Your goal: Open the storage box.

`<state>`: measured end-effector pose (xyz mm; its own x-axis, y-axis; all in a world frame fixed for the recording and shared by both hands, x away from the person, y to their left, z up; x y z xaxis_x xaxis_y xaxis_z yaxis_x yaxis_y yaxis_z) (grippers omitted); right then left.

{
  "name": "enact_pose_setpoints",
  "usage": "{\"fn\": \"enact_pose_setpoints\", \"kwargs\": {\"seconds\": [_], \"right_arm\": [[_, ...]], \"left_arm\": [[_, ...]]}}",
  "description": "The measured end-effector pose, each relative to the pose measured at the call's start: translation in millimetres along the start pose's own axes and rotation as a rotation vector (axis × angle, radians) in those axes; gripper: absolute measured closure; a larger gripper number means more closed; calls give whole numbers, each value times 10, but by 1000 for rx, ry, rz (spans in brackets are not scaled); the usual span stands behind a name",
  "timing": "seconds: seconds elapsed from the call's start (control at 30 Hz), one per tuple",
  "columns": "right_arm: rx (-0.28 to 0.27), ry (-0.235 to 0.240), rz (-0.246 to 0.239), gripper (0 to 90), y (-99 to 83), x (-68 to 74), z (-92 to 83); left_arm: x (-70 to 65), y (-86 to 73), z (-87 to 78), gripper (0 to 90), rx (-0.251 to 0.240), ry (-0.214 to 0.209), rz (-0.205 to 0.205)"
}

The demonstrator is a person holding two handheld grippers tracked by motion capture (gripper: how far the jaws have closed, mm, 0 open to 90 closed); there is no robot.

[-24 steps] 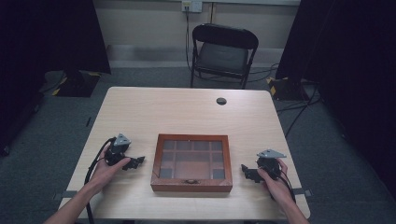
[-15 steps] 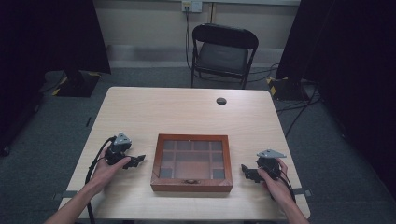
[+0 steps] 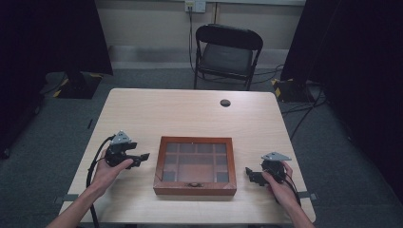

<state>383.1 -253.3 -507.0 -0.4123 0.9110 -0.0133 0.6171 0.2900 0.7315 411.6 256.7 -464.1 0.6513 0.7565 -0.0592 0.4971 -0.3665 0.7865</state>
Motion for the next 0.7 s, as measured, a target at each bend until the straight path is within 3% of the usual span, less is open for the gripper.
{"fn": "enact_pose_setpoints", "kwargs": {"seconds": [0.47,0.7], "right_arm": [[0,0,0,113,0,0,0],[0,0,-1,113,0,-1,0]], "left_arm": [[-248,167,-120,264,-52,-110,13],[-308,235,-165,278,-71,-149,14]]}}
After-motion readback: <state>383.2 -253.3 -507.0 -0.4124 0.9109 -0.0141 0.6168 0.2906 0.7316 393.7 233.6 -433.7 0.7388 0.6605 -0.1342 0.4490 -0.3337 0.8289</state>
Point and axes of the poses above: each handheld gripper's, and its own axes: z roughly forward along the jaws, y roughly out of its top, x roughly to its left, the point moved 1 cm from there along z, roughly forward along the jaws
